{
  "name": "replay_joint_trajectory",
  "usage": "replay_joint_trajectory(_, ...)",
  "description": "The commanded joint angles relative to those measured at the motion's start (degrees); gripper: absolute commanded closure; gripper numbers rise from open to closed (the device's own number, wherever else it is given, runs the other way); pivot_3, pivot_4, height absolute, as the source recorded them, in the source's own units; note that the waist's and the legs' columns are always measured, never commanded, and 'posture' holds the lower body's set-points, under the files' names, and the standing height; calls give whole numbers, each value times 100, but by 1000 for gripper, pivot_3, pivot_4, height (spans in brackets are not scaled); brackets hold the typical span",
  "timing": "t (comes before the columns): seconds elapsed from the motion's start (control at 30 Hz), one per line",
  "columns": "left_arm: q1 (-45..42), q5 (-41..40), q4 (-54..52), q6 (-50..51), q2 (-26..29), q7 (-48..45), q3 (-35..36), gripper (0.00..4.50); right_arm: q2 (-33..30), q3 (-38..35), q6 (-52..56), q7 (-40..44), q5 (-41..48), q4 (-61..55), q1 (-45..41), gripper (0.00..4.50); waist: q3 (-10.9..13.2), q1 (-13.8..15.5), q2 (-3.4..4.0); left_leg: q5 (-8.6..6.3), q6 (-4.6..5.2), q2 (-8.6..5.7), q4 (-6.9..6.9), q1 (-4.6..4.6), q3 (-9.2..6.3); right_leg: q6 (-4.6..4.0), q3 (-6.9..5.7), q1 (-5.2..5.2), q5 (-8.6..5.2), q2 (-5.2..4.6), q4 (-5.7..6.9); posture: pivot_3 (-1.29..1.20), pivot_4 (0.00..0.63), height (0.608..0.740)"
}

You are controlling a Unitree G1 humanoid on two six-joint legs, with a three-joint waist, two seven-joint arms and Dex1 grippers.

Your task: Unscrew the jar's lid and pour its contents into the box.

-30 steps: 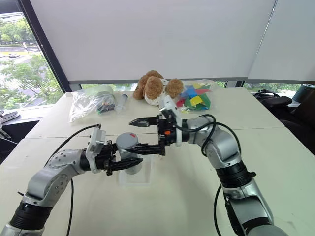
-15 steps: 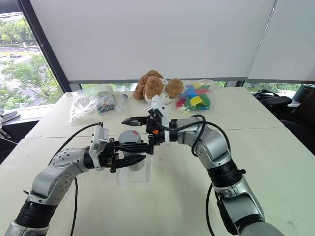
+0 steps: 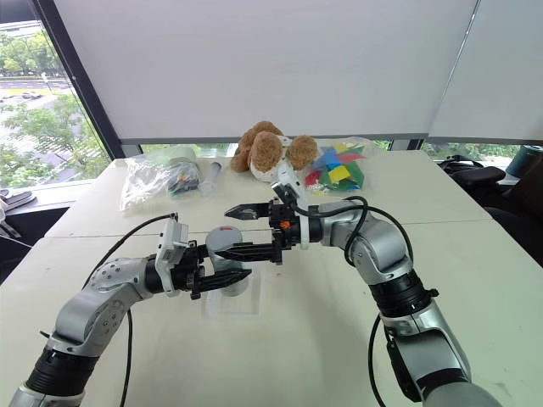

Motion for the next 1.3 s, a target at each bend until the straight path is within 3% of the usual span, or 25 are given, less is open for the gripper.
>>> replay_joint_trajectory(0.03, 1, -61, -244, -117, 36, -97, 6, 2285, -216, -290, -20, 166, 73, 1, -35, 65, 0, 2, 0, 0, 0, 0, 0, -1, 0, 0, 0, -1, 0, 0, 0, 0, 150, 740)
replay_joint_trajectory(0.3, 20, -61, -267, -81, 61, -92, 61, 2285, -346, -469, 132, 446, 342, -93, -125, 65, 0, 2, 0, 0, 0, 1, 2, -4, 0, 0, 0, -2, 0, 0, 0, 0, 150, 740)
replay_joint_trajectory(0.6, -36, -36, -247, -79, -14, -16, 10, 2285, 383, -52, 544, -420, 220, -619, -268, 65, 0, -2, -1, 5, -8, 2, 3, -30, -1, 1, 2, -44, 1, 0, 21, 0, 150, 740)
replay_joint_trajectory(0.8, -93, -30, -200, -99, -80, 4, -13, 2285, 541, 176, 245, -482, -133, -395, -267, 65, 0, 10, -1, 8, -12, -2, 11, -43, -1, 0, 2, -60, 1, -3, 35, 0, 150, 740)
replay_joint_trajectory(1.3, 34, -53, -301, -97, -113, 29, 4, 2285, 323, 35, -175, -65, -230, 148, -135, 65, 0, -5, -1, 9, -12, -2, 11, -42, 1, 0, 2, -67, 1, -1, 51, 0, 150, 740)
